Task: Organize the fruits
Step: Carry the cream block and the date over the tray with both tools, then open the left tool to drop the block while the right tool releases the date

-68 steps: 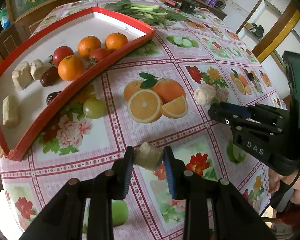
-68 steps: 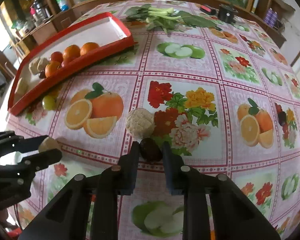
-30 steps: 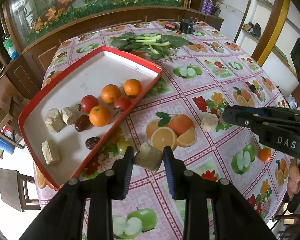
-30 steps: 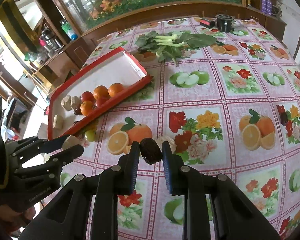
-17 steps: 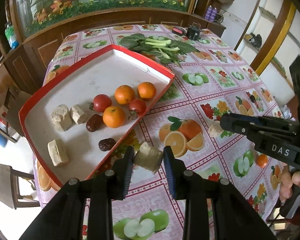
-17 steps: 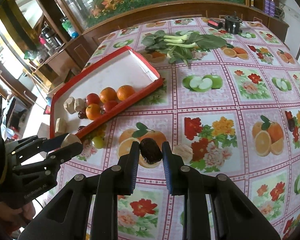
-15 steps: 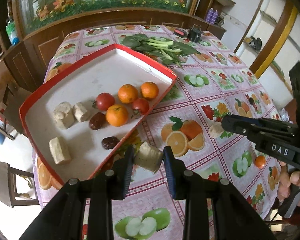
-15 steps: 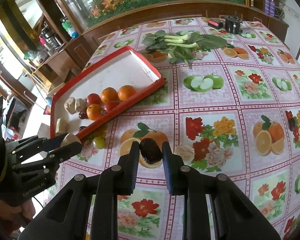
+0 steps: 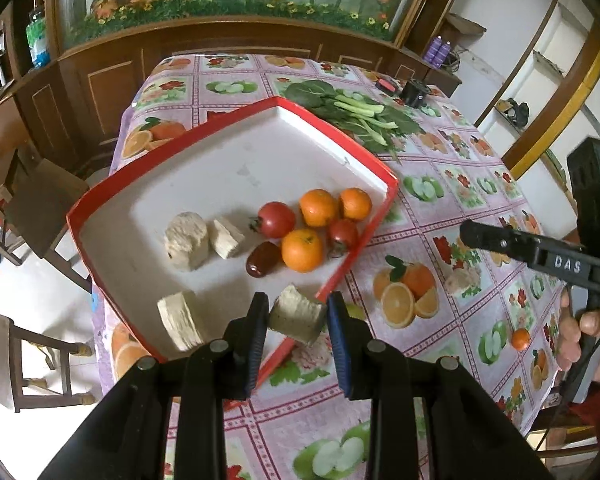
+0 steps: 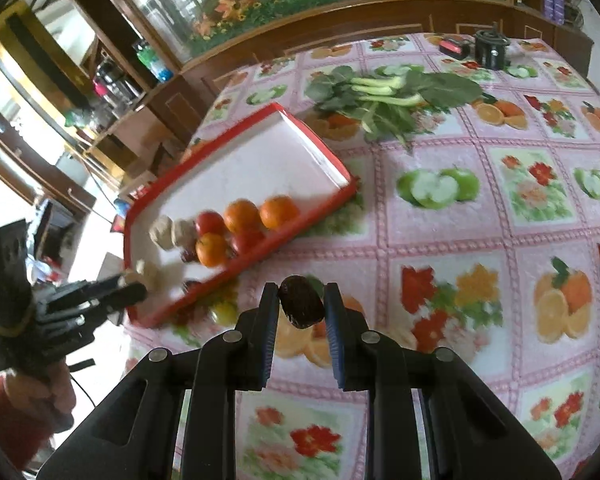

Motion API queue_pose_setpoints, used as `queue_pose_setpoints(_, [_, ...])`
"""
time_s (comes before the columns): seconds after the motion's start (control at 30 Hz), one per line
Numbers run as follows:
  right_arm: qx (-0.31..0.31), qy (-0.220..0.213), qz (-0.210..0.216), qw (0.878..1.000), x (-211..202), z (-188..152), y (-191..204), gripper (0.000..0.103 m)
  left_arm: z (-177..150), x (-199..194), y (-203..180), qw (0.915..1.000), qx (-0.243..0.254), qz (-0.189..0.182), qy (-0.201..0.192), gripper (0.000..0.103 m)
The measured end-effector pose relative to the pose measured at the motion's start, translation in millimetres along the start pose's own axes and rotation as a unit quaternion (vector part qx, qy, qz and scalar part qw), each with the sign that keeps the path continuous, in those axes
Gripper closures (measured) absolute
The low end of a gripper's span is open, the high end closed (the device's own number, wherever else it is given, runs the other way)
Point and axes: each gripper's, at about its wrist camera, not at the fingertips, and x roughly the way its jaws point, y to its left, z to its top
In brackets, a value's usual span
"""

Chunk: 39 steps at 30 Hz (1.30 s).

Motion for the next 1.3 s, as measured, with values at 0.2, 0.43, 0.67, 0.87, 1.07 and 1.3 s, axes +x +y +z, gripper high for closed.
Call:
queue_pose_setpoints(0.2, [-0.007,0.008,0.013,1.000,22.6,20.2,19.8,0.081,3.9,16.0,18.7,0.9997,-0.019,0.002,0.011,0.071])
queue_pose_setpoints(0.43, [0.006,0.011,-0.001,1.000,63.1,55.0,33.3,0.081,12.3,32.9,36.1,0.9993,-0.031,0.008,0.018,0.071])
queue_pose_setpoints(0.67, [0.032,0.022,-0.031,0.999,103.9,81.7,28.4,0.081,16.8,44.0,46.1,0.9992,-0.032,0.001,0.025,0.071])
queue_pose_setpoints(0.87, [0.025,0.036,-0.047,0.998,124.1,82.1,31.0,0.081,22.8,48.9,51.6,0.9991,-0.033,-0.002,0.025,0.070])
queue_pose_setpoints(1.07, [0.021,0.042,-0.055,0.997,136.5,78.7,28.8,0.081,27.6,53.6,51.2,0.9991,-0.032,0.000,0.028,0.070])
queue_pose_setpoints(1.3, [0.025,0.036,-0.052,0.998,129.3,76.8,27.4,0.066,24.9,54.0,51.0,0.9989,-0.040,-0.003,0.025,0.056])
